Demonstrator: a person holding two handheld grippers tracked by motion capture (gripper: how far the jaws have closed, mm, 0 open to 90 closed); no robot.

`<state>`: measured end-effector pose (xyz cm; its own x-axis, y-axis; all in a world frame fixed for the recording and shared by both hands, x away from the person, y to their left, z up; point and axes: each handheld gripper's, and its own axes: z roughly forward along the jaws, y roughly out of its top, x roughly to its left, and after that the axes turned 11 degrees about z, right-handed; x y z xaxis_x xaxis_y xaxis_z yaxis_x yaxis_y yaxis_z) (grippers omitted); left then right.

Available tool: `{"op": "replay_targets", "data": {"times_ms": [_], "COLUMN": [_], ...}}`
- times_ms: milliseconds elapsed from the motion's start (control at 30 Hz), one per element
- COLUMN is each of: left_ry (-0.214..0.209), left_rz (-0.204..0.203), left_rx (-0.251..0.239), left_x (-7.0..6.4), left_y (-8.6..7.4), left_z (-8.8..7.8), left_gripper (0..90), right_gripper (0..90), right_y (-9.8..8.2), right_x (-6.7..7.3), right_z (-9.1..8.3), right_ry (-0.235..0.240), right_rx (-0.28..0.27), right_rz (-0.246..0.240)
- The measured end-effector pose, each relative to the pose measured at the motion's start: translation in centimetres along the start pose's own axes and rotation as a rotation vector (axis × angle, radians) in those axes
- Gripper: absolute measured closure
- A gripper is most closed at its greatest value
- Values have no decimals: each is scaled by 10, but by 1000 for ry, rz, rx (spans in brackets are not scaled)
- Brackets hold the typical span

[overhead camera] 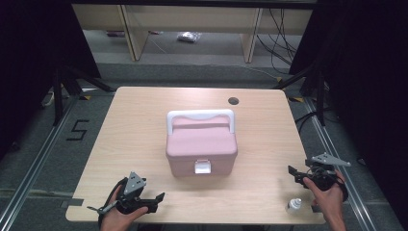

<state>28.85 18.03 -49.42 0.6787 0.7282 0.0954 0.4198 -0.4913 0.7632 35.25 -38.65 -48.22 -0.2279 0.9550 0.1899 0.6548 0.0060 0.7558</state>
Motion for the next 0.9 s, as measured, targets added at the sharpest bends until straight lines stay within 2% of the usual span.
{"op": "replay_targets", "data": {"times_ms": [33, 67, 100, 133, 167, 233, 267, 400, 433, 467, 500, 533, 567, 633, 667, 733, 767, 800, 900], "left_ry": [2, 7, 7, 22, 22, 39, 43, 52, 55, 60, 60, 75, 75, 90, 91, 96, 87, 92, 87], "left_rz": [4, 13, 13, -9, -9, -21, -24, -46, -41, -37, -37, -54, -54, -63, -66, -75, -66, -76, -58], "left_rx": [7, 14, 14, -2, -2, -7, -2, -10, -6, 9, 9, 2, 2, -5, -15, -5, -6, -9, -8], "left_x": [2, 4, 4, 7, 7, 13, 15, 24, 27, 30, 30, 35, 35, 43, 45, 47, 48, 48, 49], "left_y": [1, 3, 3, 6, 6, 9, 9, 14, 16, 18, 18, 23, 23, 30, 31, 34, 34, 36, 38], "left_z": [0, -2, -2, -2, -2, -2, -2, 1, 2, 2, 2, 5, 5, 10, 12, 15, 16, 18, 20], "left_gripper": [154, 157, 157, 157, 157, 157, 157, 166, 166, 168, 172, 175, 176, 185, 190, 193, 198, 209, 240], "right_gripper": [223, 221, 221, 211, 211, 175, 173, 161, 155, 155, 155, 157, 158, 177, 200, 243, 264, 284, 324], "right_y": [2, 2, 2, 6, 6, 14, 17, 29, 32, 35, 35, 42, 46, 52, 55, 60, 61, 63, 66], "right_x": [1, 4, 4, 6, 6, 8, 7, 11, 9, 11, 11, 12, 13, 20, 23, 30, 33, 35, 40], "right_z": [-1, -1, -1, -2, -2, -3, -3, -6, -5, -5, -5, -3, -1, 3, 5, 8, 10, 11, 15], "right_ry": [27, 39, 39, 57, 57, 70, 75, 80, 77, 81, 81, 86, 94, 98, 98, 98, 102, 102, 113], "right_rx": [5, 8, 8, 0, 0, 17, -3, 4, -13, 0, 0, -15, -13, -7, -1, 15, 21, 11, 17], "right_rz": [5, 27, 27, 7, 7, -31, -55, -48, -65, -42, -42, -51, -64, -72, -89, -112, -127, -152, -164]}}
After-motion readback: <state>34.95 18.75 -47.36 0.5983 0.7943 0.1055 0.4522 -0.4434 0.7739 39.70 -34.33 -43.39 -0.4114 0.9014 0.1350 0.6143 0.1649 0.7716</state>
